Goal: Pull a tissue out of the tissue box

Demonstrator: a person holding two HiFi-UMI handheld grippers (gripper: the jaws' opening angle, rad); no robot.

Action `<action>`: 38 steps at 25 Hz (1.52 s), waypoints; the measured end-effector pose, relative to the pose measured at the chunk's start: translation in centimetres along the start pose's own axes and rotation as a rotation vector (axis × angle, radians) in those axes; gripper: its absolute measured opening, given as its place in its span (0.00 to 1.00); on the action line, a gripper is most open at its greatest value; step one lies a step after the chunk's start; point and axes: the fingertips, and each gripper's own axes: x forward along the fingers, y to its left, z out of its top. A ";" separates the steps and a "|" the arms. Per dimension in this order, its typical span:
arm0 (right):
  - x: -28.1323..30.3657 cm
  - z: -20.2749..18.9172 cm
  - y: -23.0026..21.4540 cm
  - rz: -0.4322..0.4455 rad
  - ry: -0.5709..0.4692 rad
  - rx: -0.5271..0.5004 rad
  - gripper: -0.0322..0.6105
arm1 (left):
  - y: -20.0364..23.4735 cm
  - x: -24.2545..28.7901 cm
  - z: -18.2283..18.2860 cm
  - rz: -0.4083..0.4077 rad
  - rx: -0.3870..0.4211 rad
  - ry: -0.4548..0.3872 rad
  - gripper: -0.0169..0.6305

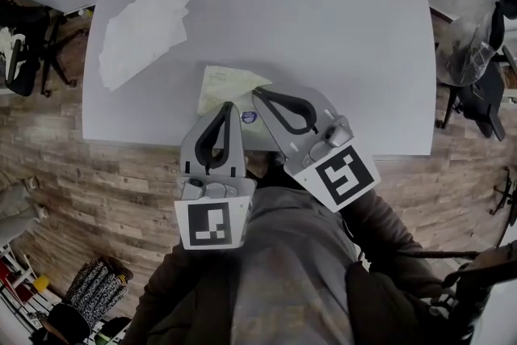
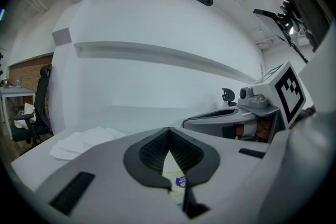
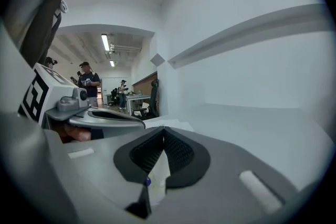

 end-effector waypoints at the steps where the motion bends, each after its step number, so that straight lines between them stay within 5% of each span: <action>1: -0.2 1.0 0.1 -0.001 -0.011 -0.001 0.05 | -0.1 -0.1 0.8 -0.004 0.003 -0.010 0.02; 9: -2.1 10.1 1.0 -0.009 -0.100 -0.001 0.05 | 0.3 -1.9 8.7 -0.001 0.058 -0.110 0.02; 16: -3.1 19.5 1.8 -0.010 -0.248 -0.156 0.05 | 1.4 -3.9 16.7 0.031 0.116 -0.278 0.02; 38: -3.5 19.5 1.8 -0.057 -0.281 -0.111 0.05 | 1.3 -4.3 19.2 0.035 0.158 -0.311 0.02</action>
